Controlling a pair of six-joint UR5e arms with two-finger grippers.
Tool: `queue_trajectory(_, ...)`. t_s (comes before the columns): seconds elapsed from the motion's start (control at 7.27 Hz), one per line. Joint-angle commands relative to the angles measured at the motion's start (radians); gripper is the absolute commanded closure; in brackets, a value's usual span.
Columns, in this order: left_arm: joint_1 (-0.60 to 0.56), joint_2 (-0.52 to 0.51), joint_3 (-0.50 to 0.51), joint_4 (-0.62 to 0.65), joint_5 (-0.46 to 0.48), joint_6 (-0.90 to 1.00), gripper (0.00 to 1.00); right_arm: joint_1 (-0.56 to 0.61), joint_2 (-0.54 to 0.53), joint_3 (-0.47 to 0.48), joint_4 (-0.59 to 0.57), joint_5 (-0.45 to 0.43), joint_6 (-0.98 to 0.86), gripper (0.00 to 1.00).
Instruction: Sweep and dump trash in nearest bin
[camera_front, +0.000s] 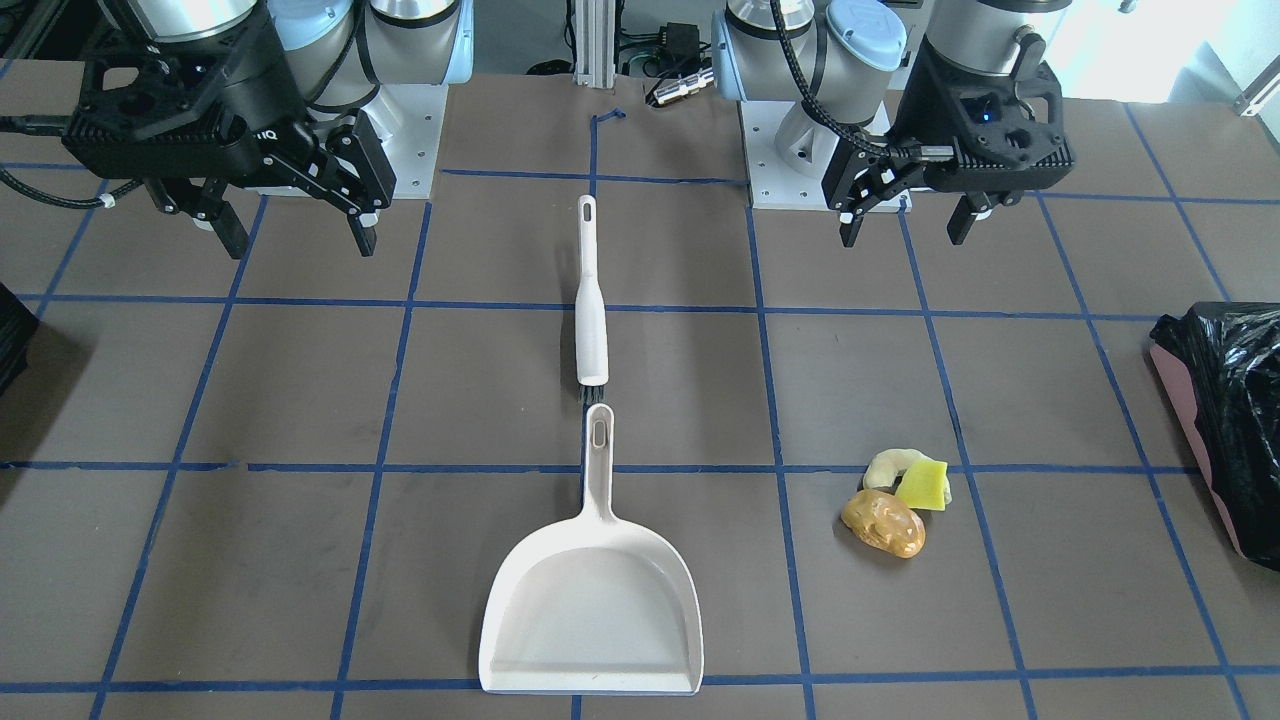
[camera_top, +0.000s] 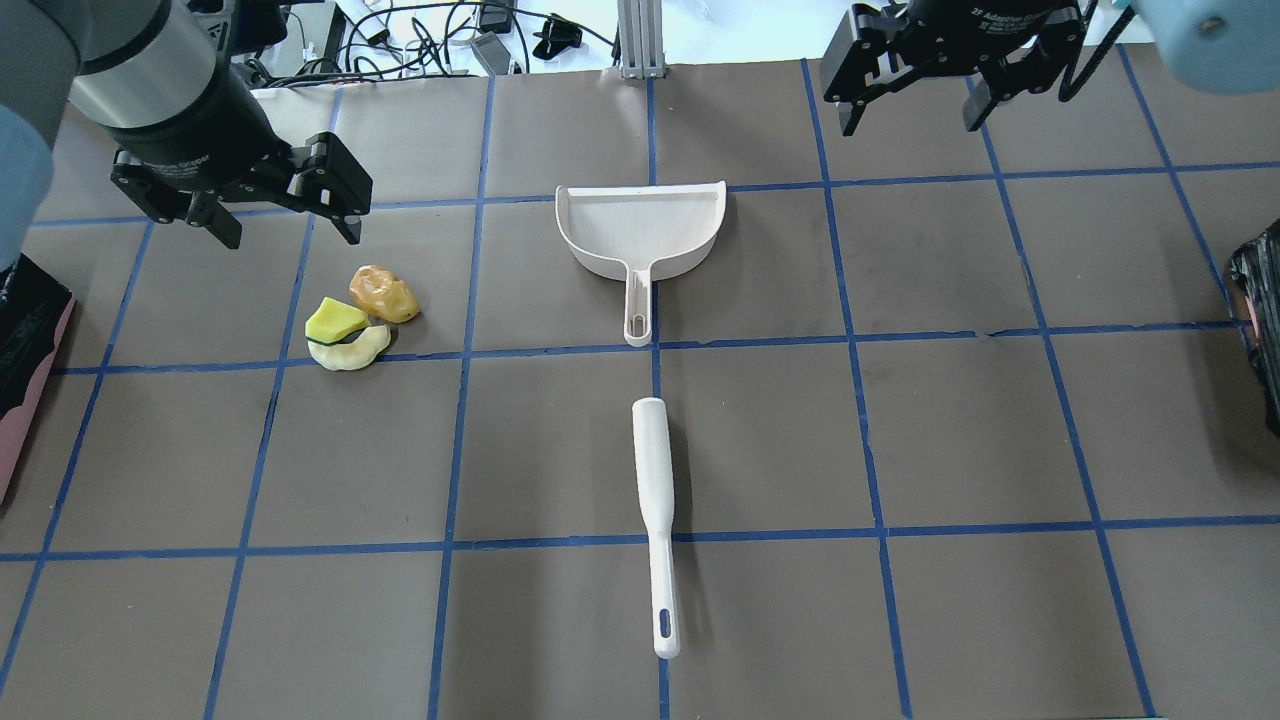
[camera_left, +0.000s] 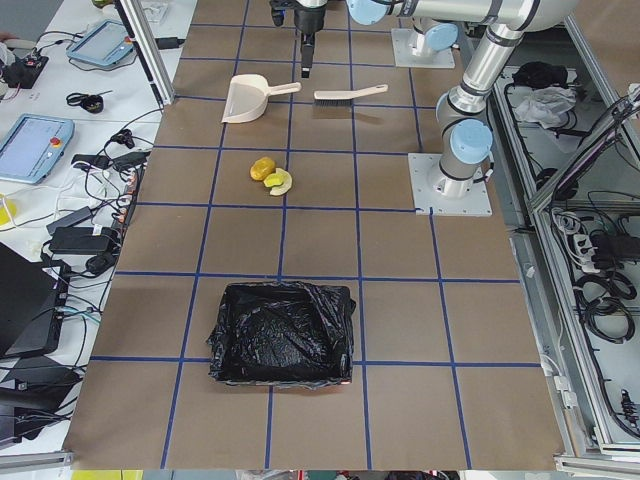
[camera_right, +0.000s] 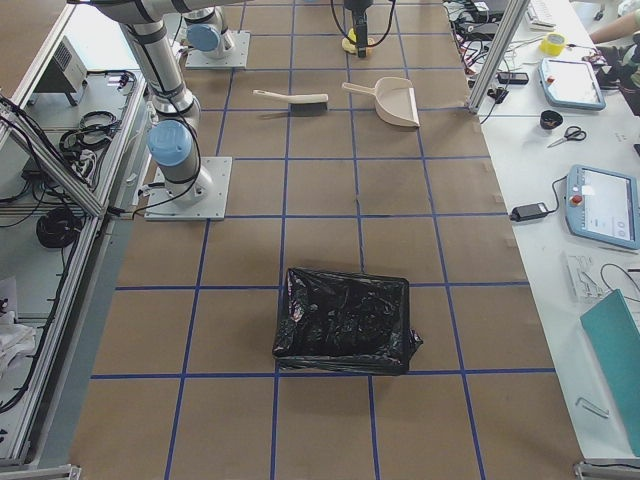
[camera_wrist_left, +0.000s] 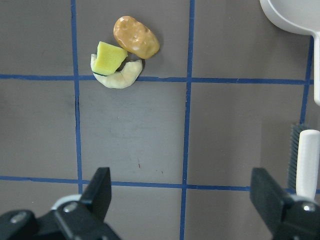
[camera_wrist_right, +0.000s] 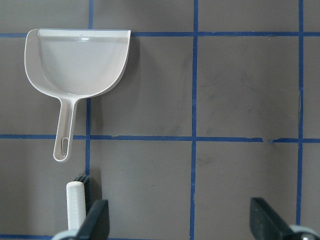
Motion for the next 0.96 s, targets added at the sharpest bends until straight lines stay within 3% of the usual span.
queue_trajectory(0.0,0.001,-0.002,-0.006,0.002,0.0,0.0,0.0,0.0,0.0,0.0,0.0,0.001,0.0,0.0)
queue_trajectory(0.83,0.001,-0.003,-0.016,0.003,-0.002,0.0,0.0,0.0,0.0,0.0,0.002,0.001,0.002,0.0)
